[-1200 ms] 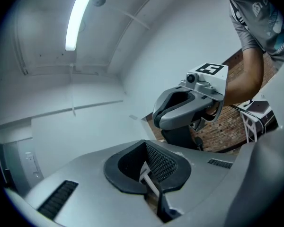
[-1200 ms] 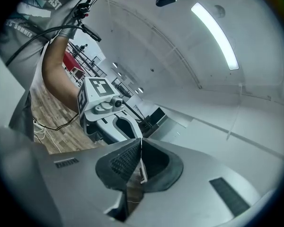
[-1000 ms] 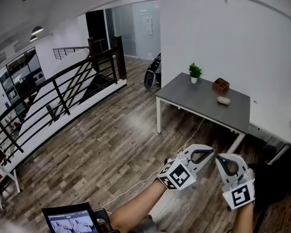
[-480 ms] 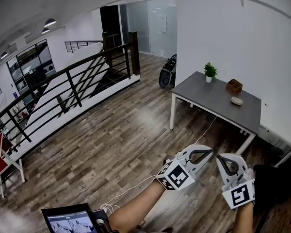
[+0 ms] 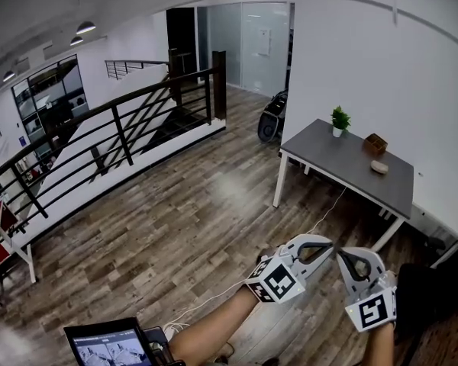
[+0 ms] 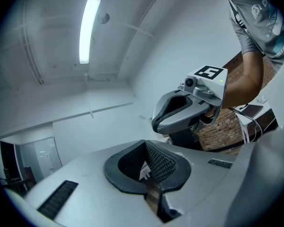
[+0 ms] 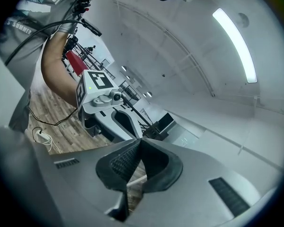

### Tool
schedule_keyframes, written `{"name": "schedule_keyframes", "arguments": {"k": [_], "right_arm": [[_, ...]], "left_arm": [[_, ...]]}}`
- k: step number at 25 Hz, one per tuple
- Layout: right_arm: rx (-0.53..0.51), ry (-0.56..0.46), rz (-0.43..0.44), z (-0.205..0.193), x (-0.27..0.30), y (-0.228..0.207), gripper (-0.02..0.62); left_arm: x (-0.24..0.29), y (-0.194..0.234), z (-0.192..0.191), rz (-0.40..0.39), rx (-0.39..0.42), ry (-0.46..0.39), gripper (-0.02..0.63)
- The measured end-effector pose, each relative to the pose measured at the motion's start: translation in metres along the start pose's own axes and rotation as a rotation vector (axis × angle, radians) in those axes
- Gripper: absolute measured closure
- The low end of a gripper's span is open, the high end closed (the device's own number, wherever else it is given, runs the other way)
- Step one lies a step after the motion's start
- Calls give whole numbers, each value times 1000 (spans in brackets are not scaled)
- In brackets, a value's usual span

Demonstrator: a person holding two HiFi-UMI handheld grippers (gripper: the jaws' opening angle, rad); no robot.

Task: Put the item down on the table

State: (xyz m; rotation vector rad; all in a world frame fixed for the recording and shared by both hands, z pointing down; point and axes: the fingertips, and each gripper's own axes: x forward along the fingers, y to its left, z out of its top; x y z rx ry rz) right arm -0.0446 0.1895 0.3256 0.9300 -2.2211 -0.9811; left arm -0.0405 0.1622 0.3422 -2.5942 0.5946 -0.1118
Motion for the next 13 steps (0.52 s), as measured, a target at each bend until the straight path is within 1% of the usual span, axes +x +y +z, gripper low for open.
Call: {"name": "schedule_keyframes", "arguments": {"k": [8, 13], "right_arm": [[-12, -22, 4, 50, 33, 25, 592], [2, -14, 27, 65, 62, 45, 592]], "left_arm": [[-57, 15, -3, -6, 22, 0, 609], [-86, 20, -23, -22, 10, 18, 609]]}}
